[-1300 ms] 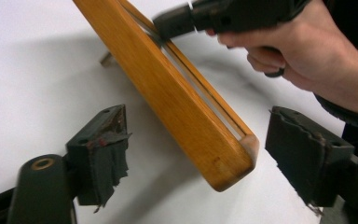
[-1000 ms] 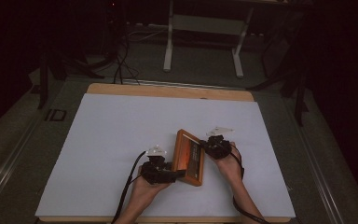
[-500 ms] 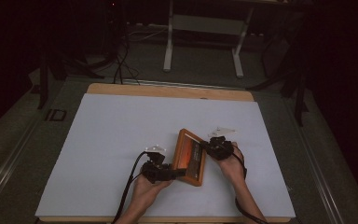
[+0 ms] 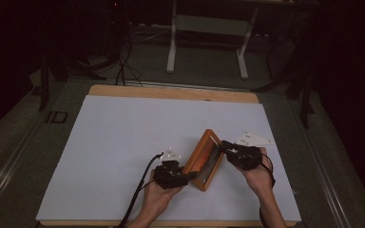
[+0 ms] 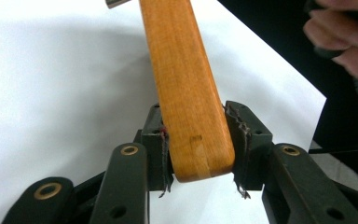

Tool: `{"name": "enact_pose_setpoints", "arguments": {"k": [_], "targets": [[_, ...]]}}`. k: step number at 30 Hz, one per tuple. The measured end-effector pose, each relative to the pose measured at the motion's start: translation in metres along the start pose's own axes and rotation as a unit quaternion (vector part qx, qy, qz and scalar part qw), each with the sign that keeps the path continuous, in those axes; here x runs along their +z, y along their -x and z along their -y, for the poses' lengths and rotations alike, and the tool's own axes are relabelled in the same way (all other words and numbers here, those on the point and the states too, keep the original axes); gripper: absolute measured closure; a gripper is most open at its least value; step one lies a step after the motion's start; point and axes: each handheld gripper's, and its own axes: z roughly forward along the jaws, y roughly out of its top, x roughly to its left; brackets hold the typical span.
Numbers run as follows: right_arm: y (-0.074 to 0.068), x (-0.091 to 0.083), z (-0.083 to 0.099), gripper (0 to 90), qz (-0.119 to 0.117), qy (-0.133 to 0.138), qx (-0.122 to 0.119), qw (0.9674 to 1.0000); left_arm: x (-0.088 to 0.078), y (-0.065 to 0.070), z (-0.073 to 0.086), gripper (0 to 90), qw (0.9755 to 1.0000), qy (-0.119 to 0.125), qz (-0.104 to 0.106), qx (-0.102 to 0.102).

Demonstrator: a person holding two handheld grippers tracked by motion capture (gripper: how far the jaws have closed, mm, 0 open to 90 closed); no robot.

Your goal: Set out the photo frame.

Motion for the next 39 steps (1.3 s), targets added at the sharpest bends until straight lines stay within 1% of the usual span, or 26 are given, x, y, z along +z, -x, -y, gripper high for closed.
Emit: {"name": "enact_pose_setpoints", "arguments": {"k": [1, 3, 4, 5, 6, 7, 8, 9, 10, 11, 12, 15, 16, 17, 18, 19, 20, 23, 24, 26, 29, 30, 31, 32, 34, 39], "targets": [[0.0, 0.0, 0.0, 76.1, 0.0, 0.0, 0.0, 1.0, 0.0, 0.0, 0.0, 64.5, 1.0, 0.0, 0.0, 0.0], [-0.003, -0.01, -0.003, 75.7, 0.006, 0.01, -0.006, 0.9999, 0.001, 0.006, -0.001, 65.2, 0.9999, 0.003, -0.004, 0.013], [-0.005, -0.017, -0.005, 75.4, 0.008, 0.018, -0.01, 0.9998, 0.003, 0.011, -0.002, 66.0, 0.9996, 0.003, -0.008, 0.026], [-0.005, -0.017, -0.005, 75.4, 0.008, 0.018, -0.01, 0.9998, 0.003, 0.011, -0.002, 66.5, 0.9996, 0.003, -0.008, 0.026], [-0.005, -0.022, -0.006, 74.1, 0.007, 0.026, -0.011, 0.9996, 0.005, 0.016, -0.005, 67.1, 0.9991, 0.0, -0.003, 0.042], [-0.005, -0.022, -0.006, 74.1, 0.007, 0.026, -0.011, 0.9996, 0.005, 0.016, -0.005, 67.6, 0.9991, 0.0, -0.003, 0.042], [-0.005, -0.026, -0.007, 74.3, 0.01, 0.032, -0.008, 0.9994, 0.007, 0.021, -0.006, 68.1, 0.9985, 0.0, -0.002, 0.055], [-0.005, -0.026, -0.007, 74.3, 0.01, 0.032, -0.008, 0.9994, 0.007, 0.021, -0.006, 68.5, 0.9985, 0.0, -0.002, 0.055], [-0.004, -0.029, -0.008, 76.1, 0.014, 0.037, -0.003, 0.9992, 0.01, 0.028, -0.006, 68.7, 0.9971, 0.003, -0.008, 0.076], [-0.004, -0.029, -0.008, 76.1, 0.014, 0.037, -0.003, 0.9992, 0.01, 0.028, -0.006, 68.7, 0.9971, 0.003, -0.008, 0.076], [-0.003, -0.03, -0.008, 77.5, 0.015, 0.038, -0.002, 0.9991, 0.012, 0.032, -0.007, 68.7, 0.9964, 0.005, -0.011, 0.084], [-0.001, -0.034, -0.005, 88.9, 0.026, 0.043, -0.001, 0.9987, 0.017, 0.038, -0.01, 68.9, 0.9951, 0.008, -0.017, 0.097], [0.0, -0.036, -0.003, 89.9, 0.032, 0.042, 0.001, 0.9986, 0.02, 0.041, -0.011, 68.8, 0.9941, 0.01, -0.021, 0.106], [0.0, -0.036, -0.003, 89.9, 0.032, 0.042, 0.001, 0.9986, 0.02, 0.041, -0.011, 68.8, 0.9941, 0.01, -0.021, 0.106], [0.002, -0.038, 0.0, 90.0, 0.039, 0.037, -0.001, 0.9985, 0.022, 0.045, -0.011, 68.8, 0.9928, 0.011, -0.025, 0.116], [0.002, -0.038, 0.0, 90.0, 0.039, 0.037, -0.001, 0.9985, 0.022, 0.045, -0.011, 68.7, 0.9928, 0.011, -0.025, 0.116], [0.006, -0.039, 0.003, 90.0, 0.043, 0.035, 0.004, 0.9985, 0.024, 0.048, -0.011, 68.7, 0.9916, 0.016, -0.029, 0.125], [0.01, -0.038, 0.008, 90.0, 0.048, 0.032, 0.012, 0.9982, 0.025, 0.049, -0.01, 68.6, 0.991, 0.02, -0.031, 0.128], [0.013, -0.038, 0.014, 90.0, 0.052, 0.032, 0.025, 0.9978, 0.025, 0.049, -0.01, 68.5, 0.9909, 0.022, -0.031, 0.129], [0.016, -0.036, 0.019, 90.0, 0.054, 0.027, 0.031, 0.9977, 0.025, 0.049, -0.01, 68.4, 0.9913, 0.023, -0.029, 0.126], [0.018, -0.037, 0.022, 90.0, 0.05, 0.032, 0.039, 0.9975, 0.025, 0.048, -0.01, 67.7, 0.9914, 0.025, -0.023, 0.126], [0.018, -0.038, 0.023, 90.0, 0.053, 0.031, 0.038, 0.9974, 0.026, 0.045, -0.011, 66.5, 0.9928, 0.017, -0.008, 0.118], [0.018, -0.038, 0.023, 90.0, 0.053, 0.031, 0.038, 0.9974, 0.026, 0.045, -0.011, 64.5, 0.9928, 0.017, -0.008, 0.118], [0.018, -0.039, 0.025, 90.0, 0.054, 0.036, 0.042, 0.997, 0.026, 0.041, -0.009, 60.7, 0.9944, 0.021, 0.005, 0.103], [0.019, -0.039, 0.027, 90.0, 0.05, 0.042, 0.048, 0.9967, 0.026, 0.038, -0.007, 55.1, 0.9952, 0.02, 0.011, 0.096], [0.021, -0.04, 0.028, 90.0, 0.044, 0.047, 0.054, 0.9965, 0.031, 0.039, 0.001, 49.3, 0.995, 0.007, 0.012, 0.099]]}}
